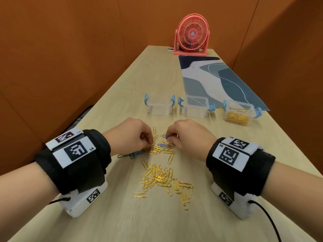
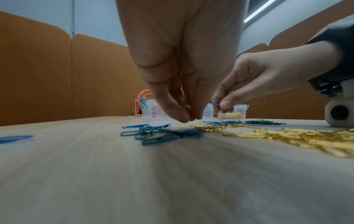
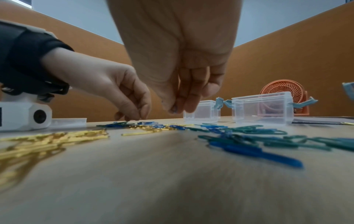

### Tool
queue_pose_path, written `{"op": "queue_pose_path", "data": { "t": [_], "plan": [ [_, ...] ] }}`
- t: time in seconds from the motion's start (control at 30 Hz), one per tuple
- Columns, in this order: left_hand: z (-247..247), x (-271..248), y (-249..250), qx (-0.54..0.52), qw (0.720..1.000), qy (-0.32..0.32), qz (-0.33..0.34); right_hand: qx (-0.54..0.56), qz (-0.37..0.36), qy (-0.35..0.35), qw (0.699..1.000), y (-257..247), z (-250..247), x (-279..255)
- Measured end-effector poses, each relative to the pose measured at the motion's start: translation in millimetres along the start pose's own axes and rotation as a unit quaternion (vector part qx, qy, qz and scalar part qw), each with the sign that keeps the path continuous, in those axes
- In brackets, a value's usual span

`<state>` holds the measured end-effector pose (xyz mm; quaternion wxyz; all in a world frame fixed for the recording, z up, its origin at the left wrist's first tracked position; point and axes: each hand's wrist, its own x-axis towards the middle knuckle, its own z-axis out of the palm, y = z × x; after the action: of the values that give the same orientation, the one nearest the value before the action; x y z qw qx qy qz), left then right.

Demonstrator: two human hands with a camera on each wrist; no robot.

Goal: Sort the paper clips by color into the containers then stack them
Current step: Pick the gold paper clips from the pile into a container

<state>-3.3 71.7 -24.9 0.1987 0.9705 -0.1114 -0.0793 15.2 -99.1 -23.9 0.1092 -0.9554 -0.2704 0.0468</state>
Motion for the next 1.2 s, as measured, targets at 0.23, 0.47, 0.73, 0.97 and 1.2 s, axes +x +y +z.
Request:
{"op": "queue_pose_path", "data": {
  "t": [0.23, 0.47, 0.73, 0.97, 1.2],
  "plan": [
    [-2.5, -0.2, -2.9, 0.026, 0.997, 0.064, -0.02, -0.058, 0.108, 0.07, 0.99, 8.9, -3.2, -5.1],
    [-7.8, -6.3, -2.9, 0.089, 0.993, -0.042, -0.061, -0.049, 0.034, -0.001, 0.998, 12.3, -1.3, -7.4],
    [-4.7, -1.0, -3.8, 0.127, 0.988, -0.027, -0.083, -0.041, 0.028, -0.024, 0.999, 12.6, 1.1, -6.4],
    [0.0, 1.6, 0.4, 0.1, 0.993, 0.047, 0.032, -0.028, 0.021, -0.003, 0.999, 10.7, -0.4, -7.0],
    [7.7, 11.8, 9.1, 0.134, 0.987, -0.017, 0.085, -0.031, -0.001, -0.025, 0.999, 7.9, 0.9, -6.6]
  ]
}}
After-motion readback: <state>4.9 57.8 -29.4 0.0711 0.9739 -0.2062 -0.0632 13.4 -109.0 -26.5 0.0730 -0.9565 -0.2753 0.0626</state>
